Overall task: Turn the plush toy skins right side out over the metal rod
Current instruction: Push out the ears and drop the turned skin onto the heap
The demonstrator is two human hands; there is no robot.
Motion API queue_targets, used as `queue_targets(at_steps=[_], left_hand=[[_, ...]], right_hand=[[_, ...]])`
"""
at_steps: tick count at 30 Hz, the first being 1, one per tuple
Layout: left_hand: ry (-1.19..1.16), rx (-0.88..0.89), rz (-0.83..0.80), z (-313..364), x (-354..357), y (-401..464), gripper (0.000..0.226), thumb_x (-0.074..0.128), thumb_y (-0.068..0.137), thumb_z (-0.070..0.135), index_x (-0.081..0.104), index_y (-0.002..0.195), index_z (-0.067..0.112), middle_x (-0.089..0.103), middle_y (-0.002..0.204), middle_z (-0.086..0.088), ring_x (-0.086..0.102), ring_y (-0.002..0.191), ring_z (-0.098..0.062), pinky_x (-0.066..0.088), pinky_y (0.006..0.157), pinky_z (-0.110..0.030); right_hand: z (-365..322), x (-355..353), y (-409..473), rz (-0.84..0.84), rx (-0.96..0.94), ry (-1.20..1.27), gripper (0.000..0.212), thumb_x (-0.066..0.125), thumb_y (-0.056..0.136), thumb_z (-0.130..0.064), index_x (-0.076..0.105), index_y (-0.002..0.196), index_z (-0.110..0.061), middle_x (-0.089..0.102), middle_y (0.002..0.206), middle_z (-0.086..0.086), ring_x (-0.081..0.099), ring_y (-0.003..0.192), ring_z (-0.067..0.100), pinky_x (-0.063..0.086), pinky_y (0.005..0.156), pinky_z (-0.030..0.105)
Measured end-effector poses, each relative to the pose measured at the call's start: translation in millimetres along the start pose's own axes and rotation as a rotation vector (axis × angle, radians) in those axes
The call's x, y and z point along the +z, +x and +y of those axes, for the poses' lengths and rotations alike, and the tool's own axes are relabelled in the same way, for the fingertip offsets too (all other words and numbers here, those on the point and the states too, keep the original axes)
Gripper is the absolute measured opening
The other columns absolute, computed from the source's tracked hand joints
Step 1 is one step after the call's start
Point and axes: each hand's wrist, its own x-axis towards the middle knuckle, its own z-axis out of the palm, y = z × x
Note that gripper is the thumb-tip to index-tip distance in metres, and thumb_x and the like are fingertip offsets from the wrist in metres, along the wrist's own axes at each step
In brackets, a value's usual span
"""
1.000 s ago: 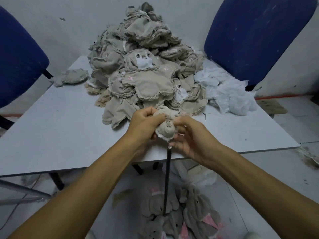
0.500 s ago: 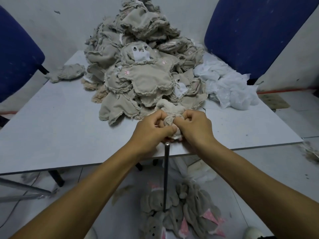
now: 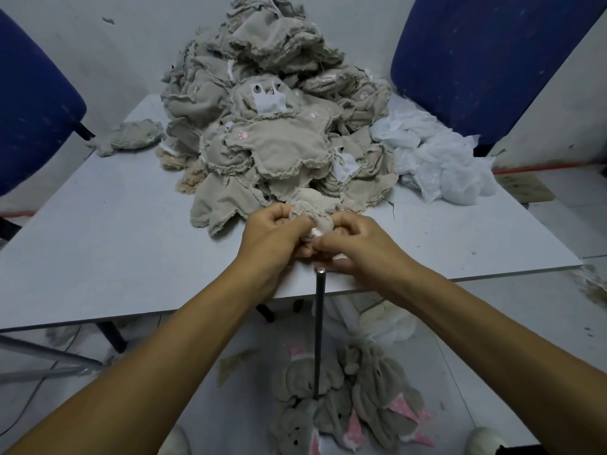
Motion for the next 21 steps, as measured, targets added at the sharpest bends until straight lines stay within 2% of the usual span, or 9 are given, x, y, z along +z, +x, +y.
queue_targets(at_steps=[3, 6, 8, 12, 16, 18, 21], left_hand=[[0.029, -0.05, 0.027, -1.8, -0.6, 5.1, 0.018, 0.061, 0.085, -0.003, 0.055, 0.072, 0.007, 0.053, 0.05, -0.002, 0.051, 0.043, -0.014, 0.046, 0.045, -0.022], [-0.015, -0.089, -0.098, 1.3, -6.8, 5.3, 0.019, 0.063, 0.085, -0.002, 0.059, 0.073, 0.012, 0.059, 0.059, -0.004, 0.055, 0.05, -0.013, 0.046, 0.048, -0.021], [-0.06, -0.086, -0.176, 3.3, -10.6, 4.5, 0.012, 0.064, 0.081, 0.005, 0.058, 0.077, 0.015, 0.063, 0.064, -0.003, 0.056, 0.054, -0.014, 0.044, 0.047, -0.021], [0.032, 0.009, -0.227, 3.2, -11.4, 0.0, 0.01, 0.063, 0.078, 0.022, 0.055, 0.073, 0.018, 0.06, 0.064, -0.001, 0.055, 0.054, -0.015, 0.042, 0.046, -0.027], [0.178, 0.116, -0.246, 2.7, -19.0, -1.7, 0.023, 0.073, 0.077, 0.007, 0.058, 0.068, 0.02, 0.055, 0.063, -0.012, 0.051, 0.051, -0.02, 0.042, 0.046, -0.03], [0.192, 0.127, -0.197, 2.0, -19.1, -1.7, 0.028, 0.073, 0.08, -0.002, 0.056, 0.067, 0.016, 0.057, 0.06, -0.015, 0.051, 0.044, -0.019, 0.041, 0.043, -0.028], [0.177, 0.095, -0.042, -0.3, -13.2, -2.1, 0.023, 0.068, 0.084, 0.001, 0.055, 0.067, 0.01, 0.055, 0.052, -0.011, 0.048, 0.037, -0.017, 0.038, 0.036, -0.022]], right_hand=[[5.6, 0.9, 0.1, 0.111, -0.107, -0.213, 0.025, 0.078, 0.082, -0.015, 0.061, 0.092, 0.0, 0.058, 0.057, -0.005, 0.068, 0.065, 0.013, 0.062, 0.075, 0.041], [6.7, -2.3, 0.2, 0.188, -0.258, -0.45, 0.02, 0.079, 0.083, -0.027, 0.063, 0.08, -0.015, 0.066, 0.06, 0.0, 0.071, 0.063, 0.015, 0.061, 0.069, 0.039], [8.4, -6.5, 1.0, 0.225, -0.318, -0.557, 0.021, 0.079, 0.082, -0.03, 0.061, 0.076, -0.021, 0.069, 0.063, 0.001, 0.071, 0.065, 0.017, 0.059, 0.07, 0.043], [11.7, -8.0, 1.6, 0.308, -0.374, -0.605, 0.022, 0.075, 0.077, -0.03, 0.057, 0.069, -0.02, 0.066, 0.059, 0.002, 0.066, 0.061, 0.024, 0.055, 0.066, 0.045], [10.8, -7.1, 2.2, 0.262, -0.34, -0.54, 0.019, 0.073, 0.075, -0.023, 0.058, 0.07, -0.012, 0.067, 0.054, 0.003, 0.068, 0.056, 0.025, 0.057, 0.061, 0.044], [11.0, -4.9, 2.6, 0.207, -0.317, -0.507, 0.019, 0.072, 0.076, -0.022, 0.059, 0.07, -0.011, 0.068, 0.053, 0.002, 0.068, 0.054, 0.024, 0.057, 0.058, 0.037], [8.0, -2.3, 0.1, 0.101, -0.252, -0.428, 0.024, 0.074, 0.078, -0.034, 0.06, 0.067, -0.019, 0.068, 0.054, 0.0, 0.071, 0.059, 0.023, 0.052, 0.061, 0.028]])
